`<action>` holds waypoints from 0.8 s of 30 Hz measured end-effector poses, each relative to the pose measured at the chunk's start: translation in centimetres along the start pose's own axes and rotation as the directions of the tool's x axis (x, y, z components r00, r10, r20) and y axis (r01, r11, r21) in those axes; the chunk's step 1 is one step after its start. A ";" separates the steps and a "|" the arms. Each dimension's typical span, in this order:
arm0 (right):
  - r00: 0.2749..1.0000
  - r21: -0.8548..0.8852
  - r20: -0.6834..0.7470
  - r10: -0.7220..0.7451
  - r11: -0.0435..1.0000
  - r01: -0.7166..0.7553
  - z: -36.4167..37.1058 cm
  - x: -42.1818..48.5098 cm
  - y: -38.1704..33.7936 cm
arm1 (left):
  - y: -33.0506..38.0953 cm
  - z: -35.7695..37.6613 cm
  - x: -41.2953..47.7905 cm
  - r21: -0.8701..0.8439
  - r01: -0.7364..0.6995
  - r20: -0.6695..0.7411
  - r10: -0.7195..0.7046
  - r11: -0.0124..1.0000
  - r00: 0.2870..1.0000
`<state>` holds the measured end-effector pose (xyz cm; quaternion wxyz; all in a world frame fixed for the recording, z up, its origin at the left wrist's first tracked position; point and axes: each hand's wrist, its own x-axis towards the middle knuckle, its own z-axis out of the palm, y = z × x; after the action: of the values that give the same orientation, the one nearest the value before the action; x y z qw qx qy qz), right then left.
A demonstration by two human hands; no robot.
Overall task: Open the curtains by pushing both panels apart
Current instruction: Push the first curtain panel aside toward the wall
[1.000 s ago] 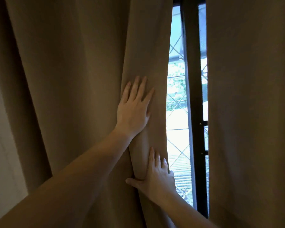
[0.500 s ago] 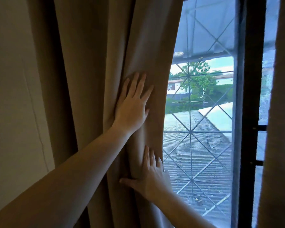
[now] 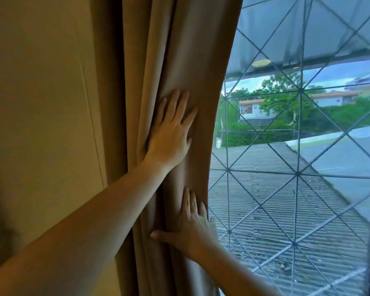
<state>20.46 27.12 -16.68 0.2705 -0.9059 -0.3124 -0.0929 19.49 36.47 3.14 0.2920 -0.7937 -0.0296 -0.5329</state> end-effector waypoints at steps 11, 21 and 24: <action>0.996 0.031 0.053 -0.068 0.997 0.066 3.6 2.9 -5.9 | -6.5 2.4 -3.5 0.101 0.021 0.064 -0.027 0.995 0.998; 0.987 0.090 0.117 -0.109 0.991 0.099 6.0 5.2 -10.7 | -11.7 3.9 -5.6 0.174 0.014 0.088 -0.030 0.985 0.996; 0.984 0.097 0.133 -0.119 0.990 0.107 6.5 5.8 -12.0 | -12.7 4.2 -5.9 0.184 0.011 0.083 -0.026 0.983 0.996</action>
<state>17.60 41.58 -14.95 0.2829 -0.8779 -0.3851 -0.0310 15.82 50.65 2.42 0.3574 -0.7851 -0.0985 -0.4961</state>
